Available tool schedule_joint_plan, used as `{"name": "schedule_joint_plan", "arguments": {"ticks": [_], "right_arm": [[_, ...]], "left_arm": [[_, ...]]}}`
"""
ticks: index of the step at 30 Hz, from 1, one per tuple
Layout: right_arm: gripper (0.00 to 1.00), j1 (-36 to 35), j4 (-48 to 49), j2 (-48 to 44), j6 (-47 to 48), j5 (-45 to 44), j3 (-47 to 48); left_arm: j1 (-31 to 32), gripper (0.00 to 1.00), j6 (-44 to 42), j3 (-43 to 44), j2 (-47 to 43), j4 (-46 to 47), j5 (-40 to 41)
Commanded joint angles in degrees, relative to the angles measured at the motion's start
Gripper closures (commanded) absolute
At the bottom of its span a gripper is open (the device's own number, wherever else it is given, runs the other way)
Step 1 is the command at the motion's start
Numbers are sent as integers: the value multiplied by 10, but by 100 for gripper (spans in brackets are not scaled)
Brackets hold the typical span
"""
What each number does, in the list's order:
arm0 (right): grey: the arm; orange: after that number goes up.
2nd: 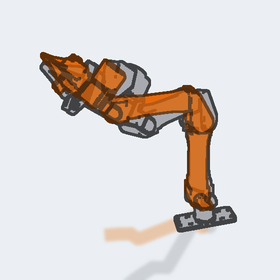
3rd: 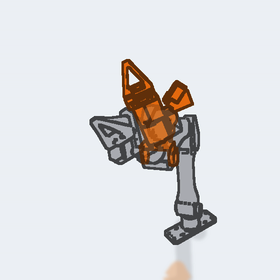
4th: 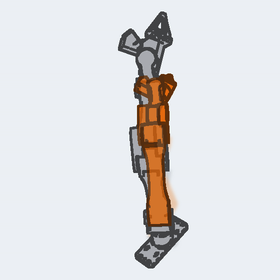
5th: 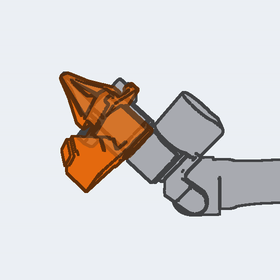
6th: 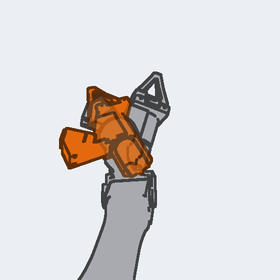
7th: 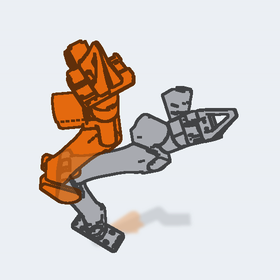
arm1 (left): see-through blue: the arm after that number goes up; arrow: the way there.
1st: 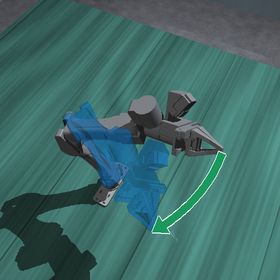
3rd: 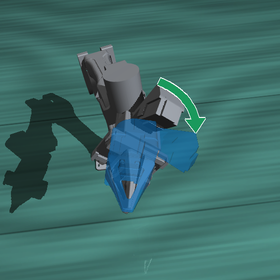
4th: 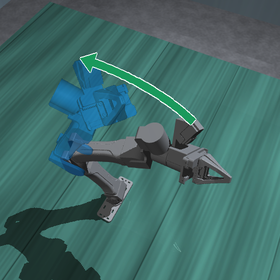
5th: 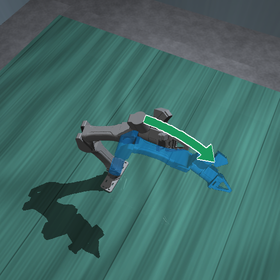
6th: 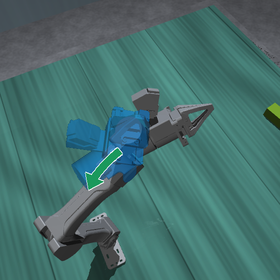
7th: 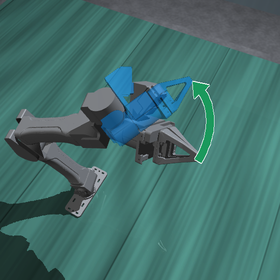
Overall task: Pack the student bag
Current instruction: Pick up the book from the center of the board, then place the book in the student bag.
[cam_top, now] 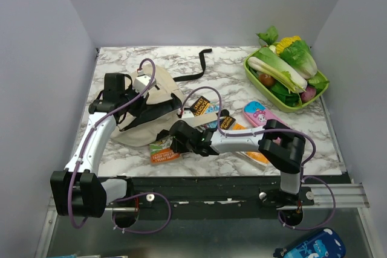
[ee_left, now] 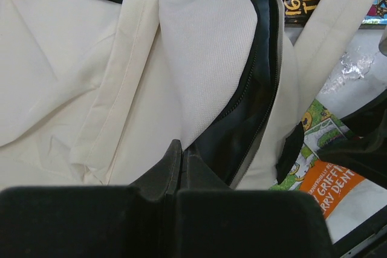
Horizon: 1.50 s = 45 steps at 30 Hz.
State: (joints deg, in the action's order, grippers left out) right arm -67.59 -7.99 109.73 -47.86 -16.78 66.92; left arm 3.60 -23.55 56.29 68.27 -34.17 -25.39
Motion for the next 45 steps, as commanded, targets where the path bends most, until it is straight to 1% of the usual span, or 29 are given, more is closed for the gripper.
{"name": "schedule_joint_plan", "arguments": {"ticks": [1, 2, 3, 4, 7, 9, 10, 11, 14, 15, 17, 18, 19, 21, 22, 24, 25, 29, 31, 32, 33, 37, 40, 42, 45], "right_arm": [[71, 7, -77, 65, 4, 45, -71], [77, 10, -73, 62, 1, 46, -77], [93, 16, -73, 60, -1, 46, -85], [99, 18, -73, 52, -9, 45, -91], [99, 21, -62, 32, -13, 39, -116], [99, 21, -40, -6, -14, 37, -137], [99, 21, -25, -22, -10, 40, -163], [99, 21, 7, -62, -8, 48, -174], [99, 24, 54, -125, 16, 91, -203], [99, 25, 61, -166, 23, 117, -210], [100, 27, 75, -211, 53, 154, -220], [99, 28, 69, -251, 62, 187, -222], [99, 28, 66, -270, 83, 206, -223], [99, 29, 40, -308, 94, 248, -225], [100, 29, 32, -346, 106, 260, -229], [99, 28, 13, -392, 108, 283, -237], [99, 28, 10, -434, 109, 285, -242], [99, 29, -24, -497, 99, 286, -225], [99, 30, -33, -503, 99, 274, -208], [99, 34, -64, -495, 95, 257, -178], [99, 56, -75, -488, 93, 241, -167], [99, 122, -106, -445, 72, 227, -119], [99, 156, -119, -410, 66, 204, -86], [99, 170, -120, -386, 66, 209, -62], [99, 189, -135, -327, 65, 220, -31]], "left_arm": [[-2, 100, -11, 29, -2, -19, -2], [-2, 100, -11, 29, -3, -18, -2], [-2, 100, -12, 29, -4, -19, -2], [-2, 100, -13, 28, -3, -20, -2], [-2, 100, -14, 25, -2, -20, -3], [-2, 100, -13, 25, -2, -19, -1], [-2, 100, -12, 25, -2, -17, 0], [-2, 100, -11, 23, -2, -15, 0], [-2, 100, -6, 28, 0, -8, 3], [-2, 100, -4, 29, 1, -6, 5], [-2, 100, 6, 38, 5, 3, 12], [-2, 100, 11, 42, 7, 8, 13], [-2, 100, 17, 47, 9, 16, 13], [-2, 100, 37, 53, 16, 23, 8], [-2, 100, 41, 59, 18, 26, 6], [-2, 100, 53, 65, 21, 28, -1], [-2, 100, 56, 67, 22, 31, -3], [-1, 100, 62, 66, 11, 33, -17], [0, 100, 63, 59, 4, 32, -32], [1, 100, 63, 55, -3, 31, -40], [3, 100, 61, 52, -8, 27, -46], [13, 100, 42, 30, -33, 3, -74], [25, 100, 18, 10, -57, -18, -92], [33, 100, 5, 0, -71, -24, -99], [40, 100, -2, -15, -83, -27, -103]]}}
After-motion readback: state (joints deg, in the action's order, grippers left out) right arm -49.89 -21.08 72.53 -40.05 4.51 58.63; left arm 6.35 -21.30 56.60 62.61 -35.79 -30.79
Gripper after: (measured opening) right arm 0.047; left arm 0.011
